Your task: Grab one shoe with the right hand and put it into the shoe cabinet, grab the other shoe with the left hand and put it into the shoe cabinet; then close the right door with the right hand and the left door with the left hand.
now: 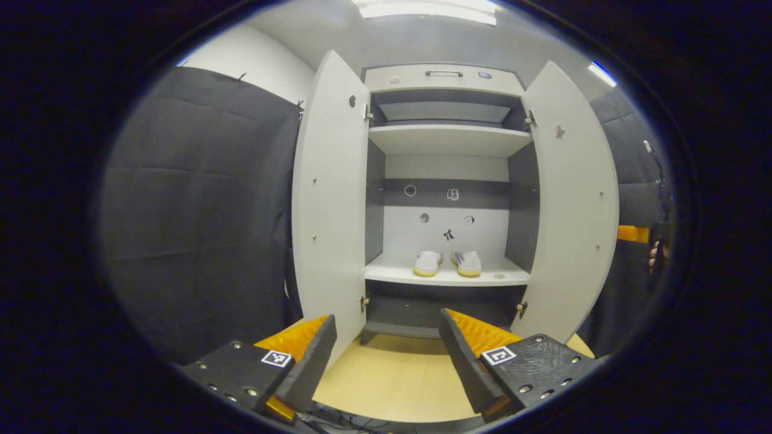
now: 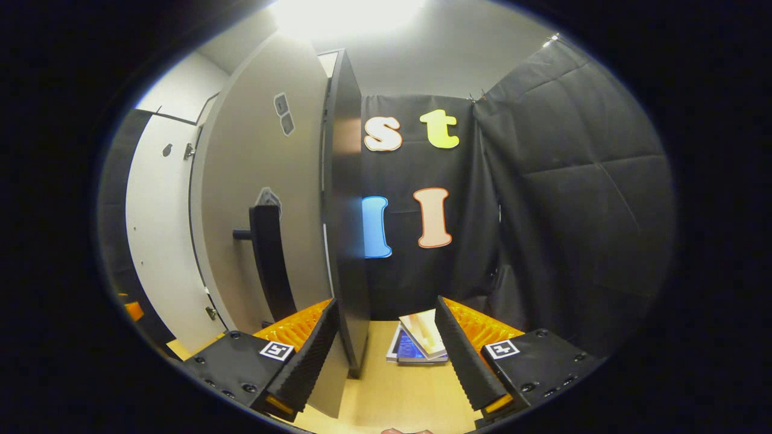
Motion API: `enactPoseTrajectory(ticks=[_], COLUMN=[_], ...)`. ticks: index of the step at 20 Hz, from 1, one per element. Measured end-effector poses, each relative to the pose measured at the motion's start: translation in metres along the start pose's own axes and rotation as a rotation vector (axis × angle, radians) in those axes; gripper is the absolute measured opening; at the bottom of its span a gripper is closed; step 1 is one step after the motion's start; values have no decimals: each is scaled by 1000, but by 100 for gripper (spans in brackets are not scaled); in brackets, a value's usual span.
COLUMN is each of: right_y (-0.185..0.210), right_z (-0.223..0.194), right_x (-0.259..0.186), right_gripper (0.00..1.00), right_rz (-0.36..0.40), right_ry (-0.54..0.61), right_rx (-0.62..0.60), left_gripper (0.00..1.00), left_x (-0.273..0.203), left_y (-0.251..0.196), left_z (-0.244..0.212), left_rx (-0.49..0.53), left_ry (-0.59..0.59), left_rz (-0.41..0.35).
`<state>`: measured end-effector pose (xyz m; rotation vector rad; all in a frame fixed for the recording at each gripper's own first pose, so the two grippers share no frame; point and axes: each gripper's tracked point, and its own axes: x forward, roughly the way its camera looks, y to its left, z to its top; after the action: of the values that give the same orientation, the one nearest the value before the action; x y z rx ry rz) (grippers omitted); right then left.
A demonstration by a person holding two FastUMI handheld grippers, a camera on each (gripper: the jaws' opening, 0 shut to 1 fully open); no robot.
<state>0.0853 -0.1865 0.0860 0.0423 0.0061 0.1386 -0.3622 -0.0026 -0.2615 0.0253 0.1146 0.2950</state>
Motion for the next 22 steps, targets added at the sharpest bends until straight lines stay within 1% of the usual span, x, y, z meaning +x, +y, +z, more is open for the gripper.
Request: enactPoseTrajectory(ticks=[1,3,4,5,6,7,8,9,10,11,12,13,15,18,19,21,22], right_y=[3,10,11,10,12,14,19,22,25,29,34,42,59,86,95,114,121], right_z=[5,16,19,19,19,20,21,21,20,19,17,17,17,18,16,12,7], right_x=[0,-3,-3,-5,-6,-7,-9,-10,-10,-12,-12,-12,-12,-8,-6,-1,2], right_gripper=[99,99,99,98,98,98,92,92,97,97,97,97,97,98,98,98,98], right_rz=[-4,-17,-41,-66,-86,-98,-103,-111,-122,-130,-133,-133,-129,-113,-106,-91,-86], right_ry=[-3,-20,-25,-24,-24,-23,-25,-28,-30,-31,-33,-34,-42,-74,-79,-82,-64], right_rx=[10,-2,-15,-29,-43,-55,-64,-66,-63,-56,-51,-51,-58,-63,-60,-40,-28], left_gripper=[99,98,97,97,99,98,98,99,97,99,98,99,97,98,99,99,98], left_x=[2,3,6,10,15,21,28,33,39,43,48,52,61,69,70,72,72], left_y=[0,-1,-2,-2,-1,2,6,11,15,20,26,31,40,51,55,66,71], left_z=[-6,-15,-15,-13,-12,-10,-9,-6,-7,-9,-12,-13,-16,-26,-27,-29,-30], left_rx=[-6,-36,-51,-62,-68,-69,-68,-66,-65,-61,-57,-53,-58,-75,-69,-57,-55], left_ry=[24,48,42,33,26,26,20,12,13,20,27,28,30,50,49,39,36], left_rz=[-6,-27,-38,-51,-62,-73,-86,-96,-105,-112,-116,-121,-123,-137,-140,-131,-126])
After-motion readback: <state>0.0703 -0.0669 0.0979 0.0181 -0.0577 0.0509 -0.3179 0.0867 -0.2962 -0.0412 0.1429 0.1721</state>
